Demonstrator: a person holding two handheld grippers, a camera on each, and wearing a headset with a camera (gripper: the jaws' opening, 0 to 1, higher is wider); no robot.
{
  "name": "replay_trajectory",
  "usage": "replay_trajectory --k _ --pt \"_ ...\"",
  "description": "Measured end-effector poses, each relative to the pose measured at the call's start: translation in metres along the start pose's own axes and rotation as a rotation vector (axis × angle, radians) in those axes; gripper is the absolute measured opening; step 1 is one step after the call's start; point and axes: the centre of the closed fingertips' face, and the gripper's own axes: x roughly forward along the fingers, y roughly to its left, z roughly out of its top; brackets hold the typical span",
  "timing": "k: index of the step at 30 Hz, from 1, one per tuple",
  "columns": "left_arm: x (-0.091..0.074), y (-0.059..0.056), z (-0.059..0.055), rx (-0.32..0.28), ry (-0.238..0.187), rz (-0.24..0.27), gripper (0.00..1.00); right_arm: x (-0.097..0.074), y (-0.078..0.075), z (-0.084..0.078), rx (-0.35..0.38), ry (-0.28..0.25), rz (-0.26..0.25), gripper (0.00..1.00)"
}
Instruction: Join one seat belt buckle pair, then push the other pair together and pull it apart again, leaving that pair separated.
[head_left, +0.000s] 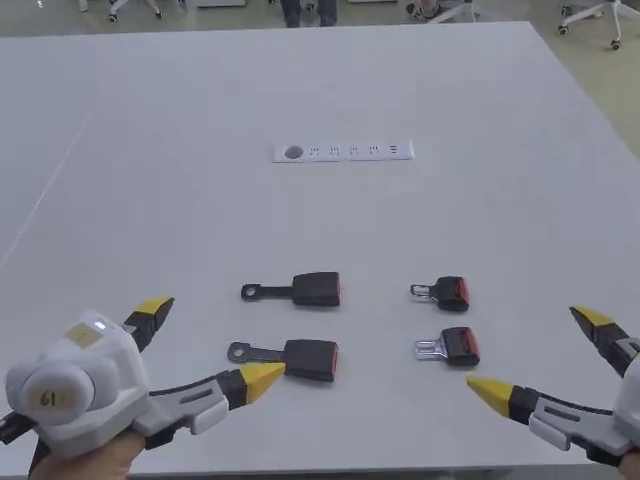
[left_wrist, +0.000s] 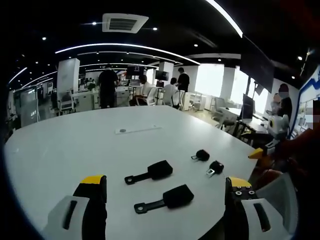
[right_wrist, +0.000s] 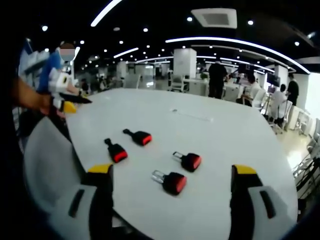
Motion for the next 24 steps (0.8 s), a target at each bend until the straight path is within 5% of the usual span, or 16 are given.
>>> replay_trajectory --k 24 --pt "0.000 -0.017 0.000 0.034 0.020 -0.024 1.00 0.002 0.013 -0.001 -0.001 0.014 0.036 0.98"
